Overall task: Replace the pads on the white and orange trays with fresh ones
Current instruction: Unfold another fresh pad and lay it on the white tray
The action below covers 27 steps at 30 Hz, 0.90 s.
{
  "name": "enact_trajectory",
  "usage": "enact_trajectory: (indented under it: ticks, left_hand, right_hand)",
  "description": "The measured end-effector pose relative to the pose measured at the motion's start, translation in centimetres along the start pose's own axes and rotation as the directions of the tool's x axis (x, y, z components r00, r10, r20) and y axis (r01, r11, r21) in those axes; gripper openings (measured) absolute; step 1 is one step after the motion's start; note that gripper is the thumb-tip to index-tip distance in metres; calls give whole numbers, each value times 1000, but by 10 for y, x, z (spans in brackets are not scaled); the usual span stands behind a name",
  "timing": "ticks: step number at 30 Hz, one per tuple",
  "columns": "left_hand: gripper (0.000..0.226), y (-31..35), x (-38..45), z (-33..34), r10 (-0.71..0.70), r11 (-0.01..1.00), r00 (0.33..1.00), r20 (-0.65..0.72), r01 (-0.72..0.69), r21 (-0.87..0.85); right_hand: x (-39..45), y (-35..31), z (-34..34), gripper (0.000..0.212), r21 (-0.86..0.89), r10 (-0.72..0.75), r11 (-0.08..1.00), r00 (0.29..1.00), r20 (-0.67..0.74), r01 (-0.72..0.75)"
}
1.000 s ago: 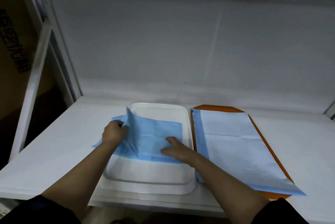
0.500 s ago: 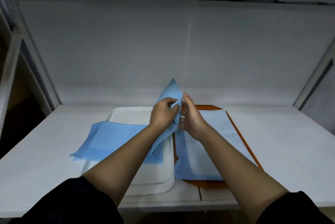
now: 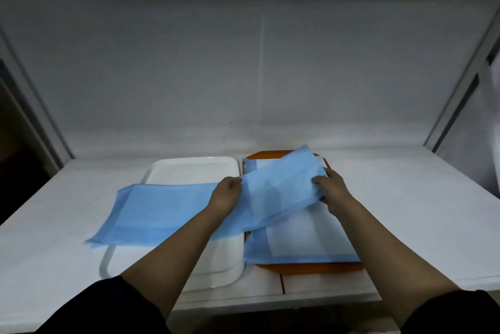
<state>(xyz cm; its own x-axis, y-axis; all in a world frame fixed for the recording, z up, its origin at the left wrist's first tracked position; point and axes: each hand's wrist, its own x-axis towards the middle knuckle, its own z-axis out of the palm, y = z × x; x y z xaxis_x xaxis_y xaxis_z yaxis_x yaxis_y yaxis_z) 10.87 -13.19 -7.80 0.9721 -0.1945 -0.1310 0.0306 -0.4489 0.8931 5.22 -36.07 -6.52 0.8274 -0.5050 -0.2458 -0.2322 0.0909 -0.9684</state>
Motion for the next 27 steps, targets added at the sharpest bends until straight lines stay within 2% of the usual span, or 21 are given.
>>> enact_trajectory:
  ticks: [4,8,10,12,15,18,19,22,25,27]
  left_hand:
    - [45,-31,-2,-9,-136,983,990,28,132,127]
    - [44,-45,-1,-10,-205,974,978,46,199,107]
    - [41,-47,1,-9,-208,975,977,48,203,93]
    - [42,-46,2,-8,-212,975,976,53,208,71]
    - [41,-44,5,-4,-218,976,974,65,219,5]
    - [25,-43,4,-2,-267,958,958,105,276,-82]
    - [26,-43,5,-1,-289,947,950,120,302,-113]
    - [34,-41,6,1,-354,906,928,113,371,-203]
    - [40,-39,9,4,-385,862,910,156,414,-291]
    - [36,-34,8,5,-364,868,911,196,408,-284]
  right_hand:
    - [8,30,-11,51,-116,-15,993,996,-86,5]
    - [13,52,-12,56,-322,-1,946,992,-123,-39]
    - [15,60,-12,52,-502,8,863,995,-97,-55]
    - [14,65,-11,46,-674,29,735,997,-69,-68]
    - [11,67,-11,39,-814,15,575,996,-89,-82]
    - [7,66,-6,42,-891,-34,441,990,-135,-107]
    - [6,66,-5,43,-910,-41,401,990,-136,-108]
    - [1,65,5,45,-946,-60,317,995,-84,-61]
    - [-4,63,16,44,-983,-219,180,976,-12,28]
    - [-5,59,24,44,-976,-269,173,960,82,132]
